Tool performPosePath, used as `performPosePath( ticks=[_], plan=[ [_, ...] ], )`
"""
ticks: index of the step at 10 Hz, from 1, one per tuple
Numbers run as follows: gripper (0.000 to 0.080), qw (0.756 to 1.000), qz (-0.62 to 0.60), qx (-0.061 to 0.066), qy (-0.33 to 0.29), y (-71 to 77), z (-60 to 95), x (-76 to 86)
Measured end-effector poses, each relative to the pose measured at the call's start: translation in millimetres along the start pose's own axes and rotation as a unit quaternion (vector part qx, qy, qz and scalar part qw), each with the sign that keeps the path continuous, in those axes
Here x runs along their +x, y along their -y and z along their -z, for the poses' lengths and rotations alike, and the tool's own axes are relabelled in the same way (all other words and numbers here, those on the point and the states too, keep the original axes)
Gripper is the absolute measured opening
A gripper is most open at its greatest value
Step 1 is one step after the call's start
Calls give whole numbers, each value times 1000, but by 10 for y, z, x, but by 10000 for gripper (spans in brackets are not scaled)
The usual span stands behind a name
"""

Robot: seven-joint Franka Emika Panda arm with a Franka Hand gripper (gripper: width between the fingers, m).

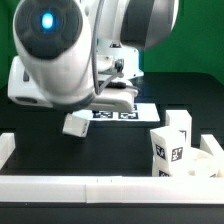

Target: Assemble stool

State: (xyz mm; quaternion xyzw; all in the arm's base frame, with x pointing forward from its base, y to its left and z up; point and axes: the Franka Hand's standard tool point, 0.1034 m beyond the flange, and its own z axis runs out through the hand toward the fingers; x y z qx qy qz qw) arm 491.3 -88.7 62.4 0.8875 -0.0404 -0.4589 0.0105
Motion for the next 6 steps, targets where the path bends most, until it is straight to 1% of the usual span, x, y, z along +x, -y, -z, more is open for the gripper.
performPosePath(
  ticks=[1,2,4,6],
  plan=[
    [620,1000,-1,-2,15,-4,0,43],
    [640,1000,-1,-3,7,-5,21,67],
    [648,1000,-18,-2,13,-24,-21,84],
    [649,1000,-27,-2,10,-37,-6,87]
  ],
)
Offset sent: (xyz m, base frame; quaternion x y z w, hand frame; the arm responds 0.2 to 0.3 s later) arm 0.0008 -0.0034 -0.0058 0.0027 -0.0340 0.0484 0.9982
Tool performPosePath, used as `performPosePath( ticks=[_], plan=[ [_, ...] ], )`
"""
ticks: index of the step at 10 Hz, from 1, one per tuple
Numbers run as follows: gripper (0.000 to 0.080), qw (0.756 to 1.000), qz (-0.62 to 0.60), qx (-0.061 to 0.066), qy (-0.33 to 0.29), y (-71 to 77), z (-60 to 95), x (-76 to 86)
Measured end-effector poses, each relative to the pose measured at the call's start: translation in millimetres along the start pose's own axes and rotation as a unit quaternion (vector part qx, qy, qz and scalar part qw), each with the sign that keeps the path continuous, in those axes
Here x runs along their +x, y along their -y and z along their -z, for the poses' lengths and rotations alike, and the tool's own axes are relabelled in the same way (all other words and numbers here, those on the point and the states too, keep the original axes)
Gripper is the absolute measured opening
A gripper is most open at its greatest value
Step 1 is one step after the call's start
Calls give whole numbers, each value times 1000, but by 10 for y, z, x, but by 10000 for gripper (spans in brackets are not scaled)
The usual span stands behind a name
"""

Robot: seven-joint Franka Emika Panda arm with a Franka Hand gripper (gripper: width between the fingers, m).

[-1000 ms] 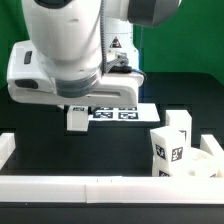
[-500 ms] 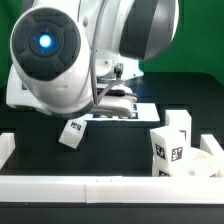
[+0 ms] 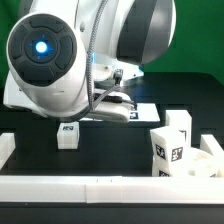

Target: Assemble stool

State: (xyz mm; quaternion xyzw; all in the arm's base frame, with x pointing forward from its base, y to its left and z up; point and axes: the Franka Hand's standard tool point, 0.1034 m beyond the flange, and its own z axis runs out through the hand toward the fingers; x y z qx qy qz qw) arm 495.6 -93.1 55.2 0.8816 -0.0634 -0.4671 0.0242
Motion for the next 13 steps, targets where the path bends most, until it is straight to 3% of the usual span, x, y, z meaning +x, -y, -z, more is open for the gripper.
performPosePath(
  ticks=[13],
  plan=[
    [649,1000,-1,9,14,-81,-63,-24]
  ],
)
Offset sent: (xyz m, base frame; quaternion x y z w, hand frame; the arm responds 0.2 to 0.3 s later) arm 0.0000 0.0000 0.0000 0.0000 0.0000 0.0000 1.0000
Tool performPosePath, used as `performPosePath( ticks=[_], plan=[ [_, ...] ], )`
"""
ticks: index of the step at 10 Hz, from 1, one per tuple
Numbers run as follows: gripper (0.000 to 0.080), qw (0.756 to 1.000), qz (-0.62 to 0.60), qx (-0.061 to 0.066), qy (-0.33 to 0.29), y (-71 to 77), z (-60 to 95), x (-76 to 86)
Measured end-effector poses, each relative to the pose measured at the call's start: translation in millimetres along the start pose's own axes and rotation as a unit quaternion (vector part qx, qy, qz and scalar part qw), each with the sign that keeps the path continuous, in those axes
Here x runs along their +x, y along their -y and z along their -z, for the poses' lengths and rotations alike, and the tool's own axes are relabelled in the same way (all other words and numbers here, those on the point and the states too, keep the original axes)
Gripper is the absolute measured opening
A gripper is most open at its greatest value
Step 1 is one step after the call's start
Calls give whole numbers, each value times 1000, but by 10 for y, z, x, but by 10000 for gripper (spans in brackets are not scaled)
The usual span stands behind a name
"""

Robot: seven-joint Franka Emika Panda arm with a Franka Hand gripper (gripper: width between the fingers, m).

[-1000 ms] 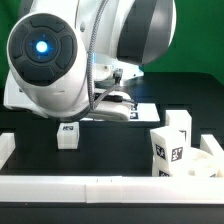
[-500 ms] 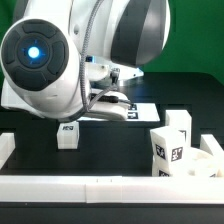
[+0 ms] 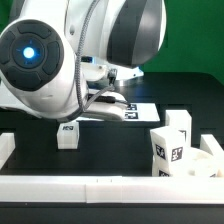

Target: Assemble stool

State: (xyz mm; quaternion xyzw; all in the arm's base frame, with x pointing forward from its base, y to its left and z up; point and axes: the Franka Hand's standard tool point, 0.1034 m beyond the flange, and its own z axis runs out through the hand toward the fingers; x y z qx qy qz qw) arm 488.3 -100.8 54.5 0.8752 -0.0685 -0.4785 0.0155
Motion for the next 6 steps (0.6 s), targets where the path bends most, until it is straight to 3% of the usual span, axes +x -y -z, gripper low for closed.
performPosePath(
  ticks=[2,4,6],
  plan=[
    [649,1000,1,0,2,-1,-12,-4],
    [649,999,14,7,38,-26,-145,-62],
    [649,999,15,4,48,-45,-204,-63]
  ],
)
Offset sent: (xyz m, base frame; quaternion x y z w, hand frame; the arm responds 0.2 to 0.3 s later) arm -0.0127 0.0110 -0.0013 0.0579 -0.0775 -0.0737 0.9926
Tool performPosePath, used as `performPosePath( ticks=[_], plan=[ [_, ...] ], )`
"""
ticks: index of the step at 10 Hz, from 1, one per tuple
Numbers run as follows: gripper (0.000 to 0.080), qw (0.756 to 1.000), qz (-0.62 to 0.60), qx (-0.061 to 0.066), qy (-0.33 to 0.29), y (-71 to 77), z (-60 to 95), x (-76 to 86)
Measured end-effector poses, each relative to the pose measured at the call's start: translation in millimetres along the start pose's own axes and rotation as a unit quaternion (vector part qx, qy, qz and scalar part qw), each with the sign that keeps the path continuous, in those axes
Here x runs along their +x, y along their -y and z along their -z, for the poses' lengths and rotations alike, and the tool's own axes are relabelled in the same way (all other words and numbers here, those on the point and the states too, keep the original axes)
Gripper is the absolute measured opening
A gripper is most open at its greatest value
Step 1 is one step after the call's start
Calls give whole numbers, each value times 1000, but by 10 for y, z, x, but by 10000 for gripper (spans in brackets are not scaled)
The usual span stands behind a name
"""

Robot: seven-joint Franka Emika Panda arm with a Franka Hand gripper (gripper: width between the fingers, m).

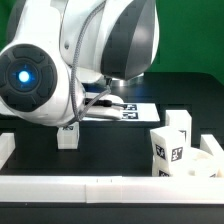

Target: Assemble stool

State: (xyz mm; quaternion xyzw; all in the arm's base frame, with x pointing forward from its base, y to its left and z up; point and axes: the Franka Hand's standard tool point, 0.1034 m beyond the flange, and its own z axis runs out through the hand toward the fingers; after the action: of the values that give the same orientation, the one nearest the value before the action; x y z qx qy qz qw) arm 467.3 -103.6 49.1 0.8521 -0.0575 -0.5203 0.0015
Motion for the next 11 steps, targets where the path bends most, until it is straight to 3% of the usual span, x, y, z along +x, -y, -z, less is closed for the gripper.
performPosePath(
  ticks=[1,5,6,7,8,9,10,11],
  plan=[
    [649,1000,-1,-7,-2,0,0,13],
    [649,1000,-17,-2,-2,1,-3,15],
    [649,1000,-13,-13,-12,-18,25,43],
    [649,997,-3,-47,-61,29,99,111],
    [649,999,5,-41,-26,205,-183,-90],
    [649,999,18,-35,19,182,-205,-380],
    [649,999,33,-32,-2,131,101,-484],
    [649,998,45,-27,-21,92,216,-582]
  ],
)
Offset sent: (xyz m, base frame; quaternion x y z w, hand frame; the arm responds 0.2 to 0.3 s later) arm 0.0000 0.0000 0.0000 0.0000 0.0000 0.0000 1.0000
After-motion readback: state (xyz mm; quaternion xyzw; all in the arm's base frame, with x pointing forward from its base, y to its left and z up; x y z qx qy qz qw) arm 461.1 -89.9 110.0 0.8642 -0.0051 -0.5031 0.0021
